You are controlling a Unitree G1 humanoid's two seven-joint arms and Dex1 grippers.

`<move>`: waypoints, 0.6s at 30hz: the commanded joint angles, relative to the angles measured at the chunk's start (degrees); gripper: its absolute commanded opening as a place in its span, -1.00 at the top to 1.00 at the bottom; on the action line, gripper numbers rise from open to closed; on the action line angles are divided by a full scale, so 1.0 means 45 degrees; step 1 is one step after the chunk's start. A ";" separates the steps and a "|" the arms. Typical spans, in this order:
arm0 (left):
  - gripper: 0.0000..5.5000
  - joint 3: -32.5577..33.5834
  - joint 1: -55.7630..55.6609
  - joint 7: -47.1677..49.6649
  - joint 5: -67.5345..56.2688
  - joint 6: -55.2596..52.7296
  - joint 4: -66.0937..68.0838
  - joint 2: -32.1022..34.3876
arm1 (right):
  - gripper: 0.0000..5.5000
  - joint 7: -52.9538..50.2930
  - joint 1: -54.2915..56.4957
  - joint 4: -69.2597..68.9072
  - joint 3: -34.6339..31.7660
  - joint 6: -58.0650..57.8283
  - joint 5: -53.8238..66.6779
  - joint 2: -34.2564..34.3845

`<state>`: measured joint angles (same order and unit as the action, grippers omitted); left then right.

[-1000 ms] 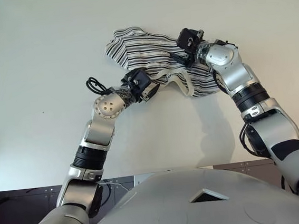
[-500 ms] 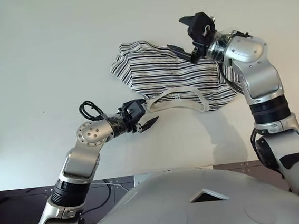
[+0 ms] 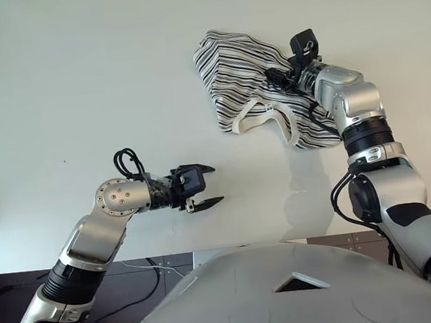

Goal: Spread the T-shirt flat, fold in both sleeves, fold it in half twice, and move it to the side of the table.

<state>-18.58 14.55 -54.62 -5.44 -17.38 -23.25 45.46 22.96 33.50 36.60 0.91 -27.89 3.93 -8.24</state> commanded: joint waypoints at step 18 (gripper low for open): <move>-0.29 0.1775 -0.6250 0.5192 0.0066 -0.0556 0.6071 -0.4123 | -0.32 0.8054 -0.3454 -0.6600 0.6565 0.6920 -0.2230 -0.5144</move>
<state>-7.60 -12.96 -30.61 -7.95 -22.05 1.75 27.05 57.41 18.91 6.15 30.40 2.90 -6.39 -30.73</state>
